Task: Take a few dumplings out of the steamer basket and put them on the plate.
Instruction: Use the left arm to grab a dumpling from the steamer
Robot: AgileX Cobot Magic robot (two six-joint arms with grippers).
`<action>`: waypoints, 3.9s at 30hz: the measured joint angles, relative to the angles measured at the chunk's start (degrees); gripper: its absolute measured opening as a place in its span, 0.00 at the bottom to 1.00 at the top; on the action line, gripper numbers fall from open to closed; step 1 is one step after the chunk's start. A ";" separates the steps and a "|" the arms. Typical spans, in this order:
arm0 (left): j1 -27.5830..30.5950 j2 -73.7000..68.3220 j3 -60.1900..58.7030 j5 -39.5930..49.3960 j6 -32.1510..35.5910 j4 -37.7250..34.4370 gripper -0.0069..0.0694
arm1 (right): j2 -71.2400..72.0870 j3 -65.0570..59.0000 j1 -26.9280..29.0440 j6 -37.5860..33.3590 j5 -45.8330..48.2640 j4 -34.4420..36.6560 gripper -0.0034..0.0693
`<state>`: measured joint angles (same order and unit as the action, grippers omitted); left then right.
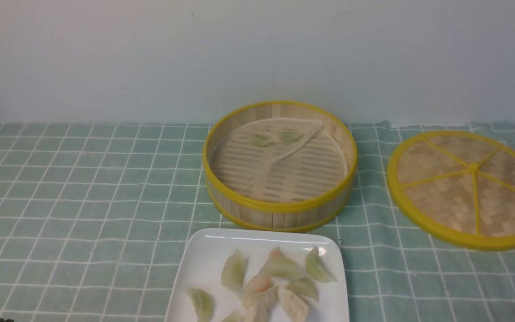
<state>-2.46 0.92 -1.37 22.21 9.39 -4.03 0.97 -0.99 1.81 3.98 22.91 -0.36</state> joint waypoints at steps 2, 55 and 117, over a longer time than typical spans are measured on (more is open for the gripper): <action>0.00 0.00 0.00 0.00 0.00 0.00 0.08 | 0.00 0.00 0.00 0.00 0.00 0.00 0.03; 0.00 0.00 0.00 0.00 0.00 0.00 0.08 | -22.23 46.43 0.00 2.15 18.37 12.65 0.03; -4.20 -100.62 89.73 42.01 19.07 -29.73 0.08 | -78.60 79.06 -21.24 -23.48 49.00 17.59 0.03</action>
<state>-6.67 -99.70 88.36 64.22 28.46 -33.76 -77.62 78.07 -19.43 -19.50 71.90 17.23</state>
